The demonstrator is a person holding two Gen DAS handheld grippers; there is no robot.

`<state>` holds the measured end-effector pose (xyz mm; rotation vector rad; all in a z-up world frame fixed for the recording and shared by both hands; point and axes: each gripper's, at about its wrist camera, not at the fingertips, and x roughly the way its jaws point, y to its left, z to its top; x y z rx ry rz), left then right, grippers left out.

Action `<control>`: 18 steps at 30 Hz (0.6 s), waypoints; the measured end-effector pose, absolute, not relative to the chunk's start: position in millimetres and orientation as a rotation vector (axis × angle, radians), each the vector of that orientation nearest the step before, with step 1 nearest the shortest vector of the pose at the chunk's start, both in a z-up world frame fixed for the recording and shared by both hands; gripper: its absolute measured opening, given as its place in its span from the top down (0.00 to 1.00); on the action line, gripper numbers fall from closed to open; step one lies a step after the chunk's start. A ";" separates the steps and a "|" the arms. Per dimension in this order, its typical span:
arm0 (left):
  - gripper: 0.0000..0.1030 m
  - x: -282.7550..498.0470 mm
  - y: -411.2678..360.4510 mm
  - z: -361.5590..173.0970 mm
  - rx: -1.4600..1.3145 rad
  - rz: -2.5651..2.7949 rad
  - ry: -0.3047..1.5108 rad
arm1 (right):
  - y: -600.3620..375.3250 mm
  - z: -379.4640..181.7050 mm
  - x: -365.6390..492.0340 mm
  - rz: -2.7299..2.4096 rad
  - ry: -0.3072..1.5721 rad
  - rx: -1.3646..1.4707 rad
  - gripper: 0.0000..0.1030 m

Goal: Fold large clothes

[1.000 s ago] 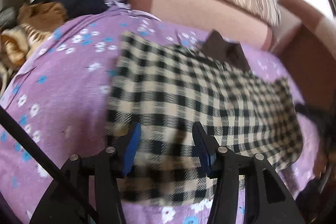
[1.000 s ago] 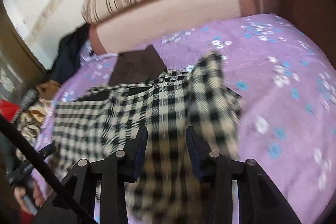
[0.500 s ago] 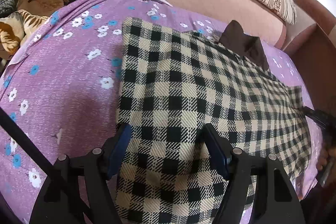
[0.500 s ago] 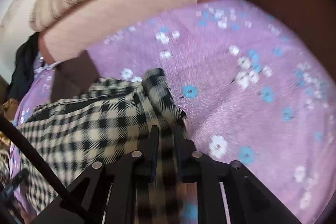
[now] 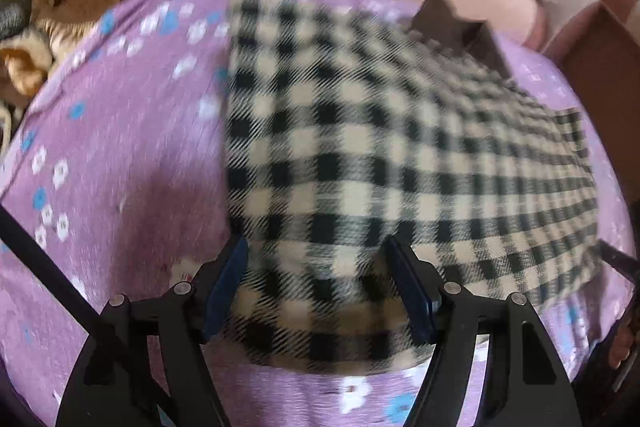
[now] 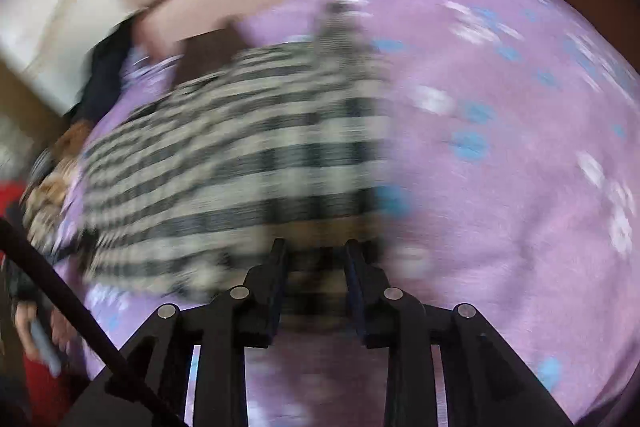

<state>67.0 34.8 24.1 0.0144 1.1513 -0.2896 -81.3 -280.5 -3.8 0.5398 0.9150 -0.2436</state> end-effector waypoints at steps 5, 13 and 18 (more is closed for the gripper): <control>0.29 63.8 63.8 52.6 -0.032 -0.216 1.060 | -301.0 15.8 -112.4 -0.329 0.851 0.568 0.68; 0.29 73.6 113.7 74.8 -0.202 -0.126 0.998 | -243.9 53.5 -115.7 -0.223 0.783 0.436 0.65; 0.29 75.0 123.2 66.9 -0.259 -0.117 1.020 | -170.6 64.6 -87.7 -0.066 0.798 0.285 0.54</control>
